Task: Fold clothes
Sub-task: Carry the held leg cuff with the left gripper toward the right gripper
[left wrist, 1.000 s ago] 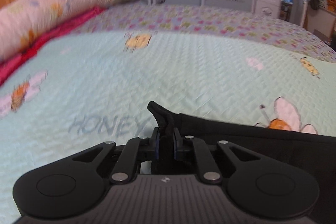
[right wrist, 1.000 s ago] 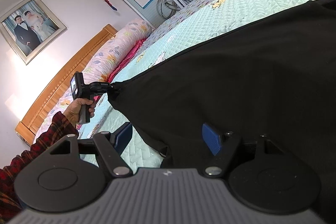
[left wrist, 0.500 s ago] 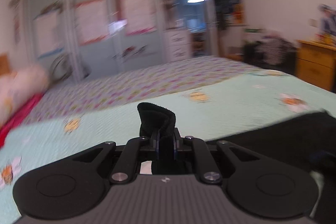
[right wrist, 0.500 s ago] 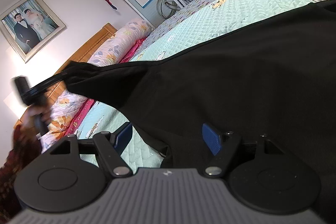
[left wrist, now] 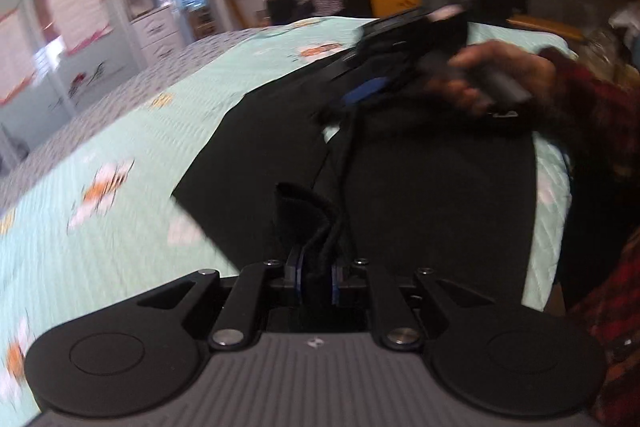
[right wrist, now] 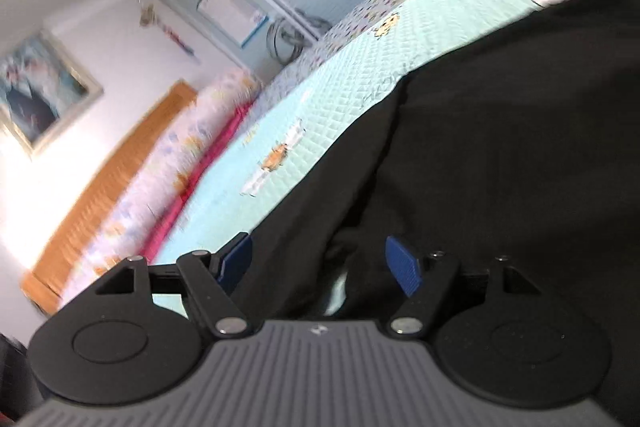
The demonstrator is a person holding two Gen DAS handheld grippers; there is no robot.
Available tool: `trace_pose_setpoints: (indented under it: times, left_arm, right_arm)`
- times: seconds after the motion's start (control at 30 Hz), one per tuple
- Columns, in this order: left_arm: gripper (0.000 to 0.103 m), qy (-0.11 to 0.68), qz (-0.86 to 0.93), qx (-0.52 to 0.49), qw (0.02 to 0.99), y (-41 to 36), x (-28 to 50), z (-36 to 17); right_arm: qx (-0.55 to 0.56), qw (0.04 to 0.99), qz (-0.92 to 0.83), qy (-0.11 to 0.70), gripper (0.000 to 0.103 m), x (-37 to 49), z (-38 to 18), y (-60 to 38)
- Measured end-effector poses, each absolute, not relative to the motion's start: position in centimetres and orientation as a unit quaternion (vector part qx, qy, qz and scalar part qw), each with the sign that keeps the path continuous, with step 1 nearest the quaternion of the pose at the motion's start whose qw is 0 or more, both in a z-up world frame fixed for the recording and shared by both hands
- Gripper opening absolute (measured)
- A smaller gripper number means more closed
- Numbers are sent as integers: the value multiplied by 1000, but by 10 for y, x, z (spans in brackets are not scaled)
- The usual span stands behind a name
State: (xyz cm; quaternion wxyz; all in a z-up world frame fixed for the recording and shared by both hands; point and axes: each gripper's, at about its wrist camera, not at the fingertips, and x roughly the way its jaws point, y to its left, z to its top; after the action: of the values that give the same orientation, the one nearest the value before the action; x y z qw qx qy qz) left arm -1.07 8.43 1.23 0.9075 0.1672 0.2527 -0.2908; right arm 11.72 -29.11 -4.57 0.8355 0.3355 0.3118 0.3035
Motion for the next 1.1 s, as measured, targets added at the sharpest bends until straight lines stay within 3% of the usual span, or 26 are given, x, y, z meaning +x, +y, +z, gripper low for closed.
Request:
trace_pose_setpoints:
  times: [0.1, 0.2, 0.5, 0.6, 0.83, 0.9, 0.97, 1.1]
  left_arm:
    - [25, 277, -302, 153, 899, 83, -20, -9]
    - [41, 264, -297, 146, 906, 84, -31, -7]
    - [47, 248, -243, 52, 936, 94, -56, -1]
    - [57, 234, -203, 34, 950, 84, -40, 0]
    - [65, 285, -184, -3, 941, 60, 0, -9]
    - [60, 295, -147, 23, 944, 49, 5, -15]
    - [6, 305, -119, 54, 943, 40, 15, -21]
    - [5, 247, -100, 116, 957, 37, 13, -6]
  right_arm:
    - [327, 825, 336, 315, 81, 100, -45, -272]
    - [314, 814, 370, 319, 83, 84, -44, -251]
    - [274, 800, 432, 313, 83, 42, -30, -207]
    - [279, 805, 427, 305, 83, 36, -23, -211]
    - [300, 807, 408, 303, 83, 32, -27, -228]
    - [302, 809, 403, 302, 83, 30, -29, -232]
    - [301, 811, 398, 306, 83, 27, -32, -233]
    - [276, 822, 387, 312, 83, 23, -34, -229]
